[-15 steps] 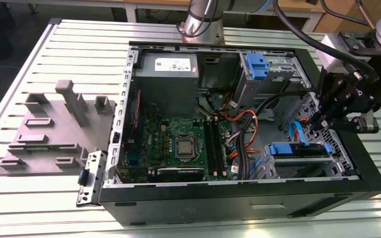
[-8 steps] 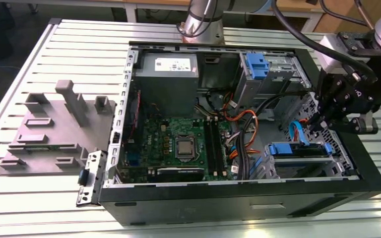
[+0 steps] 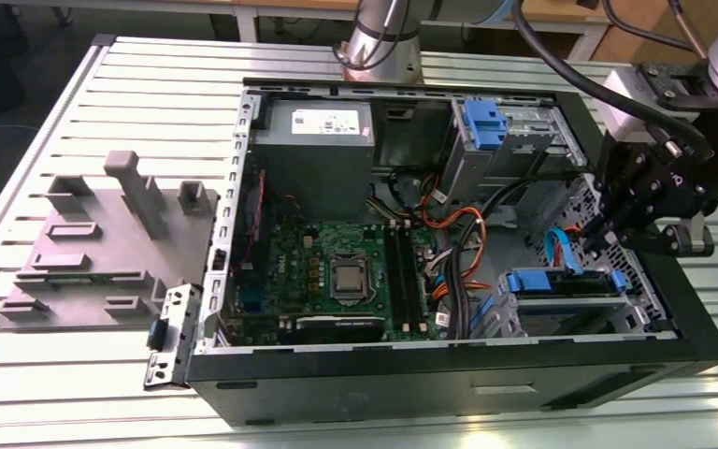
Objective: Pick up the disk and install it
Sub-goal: 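Insert the second disk wire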
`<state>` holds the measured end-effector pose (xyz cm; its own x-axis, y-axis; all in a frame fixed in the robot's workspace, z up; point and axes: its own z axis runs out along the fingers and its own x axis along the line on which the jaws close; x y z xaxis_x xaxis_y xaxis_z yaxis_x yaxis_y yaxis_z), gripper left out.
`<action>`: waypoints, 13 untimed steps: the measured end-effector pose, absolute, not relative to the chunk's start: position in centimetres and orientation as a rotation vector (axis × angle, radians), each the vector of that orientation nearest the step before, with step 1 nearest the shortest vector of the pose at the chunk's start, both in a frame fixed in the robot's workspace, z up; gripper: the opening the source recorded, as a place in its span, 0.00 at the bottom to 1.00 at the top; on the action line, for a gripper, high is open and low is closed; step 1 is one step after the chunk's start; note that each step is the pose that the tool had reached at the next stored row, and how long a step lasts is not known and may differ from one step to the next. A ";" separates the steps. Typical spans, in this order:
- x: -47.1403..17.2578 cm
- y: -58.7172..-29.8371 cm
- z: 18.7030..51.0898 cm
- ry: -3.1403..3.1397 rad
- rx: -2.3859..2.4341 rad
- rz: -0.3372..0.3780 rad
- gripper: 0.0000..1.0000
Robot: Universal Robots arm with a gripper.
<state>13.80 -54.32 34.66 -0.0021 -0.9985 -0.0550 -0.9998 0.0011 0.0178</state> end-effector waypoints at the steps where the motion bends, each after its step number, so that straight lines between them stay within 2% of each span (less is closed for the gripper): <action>1: 13.8 -54.4 34.7 2.204 -2.200 0.080 0.16; 13: 13.8 -55.0 34.7 2.204 -2.200 0.080 0.16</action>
<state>13.80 -55.00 34.66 -0.0021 -0.9985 -0.0550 -0.9998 0.0012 0.0179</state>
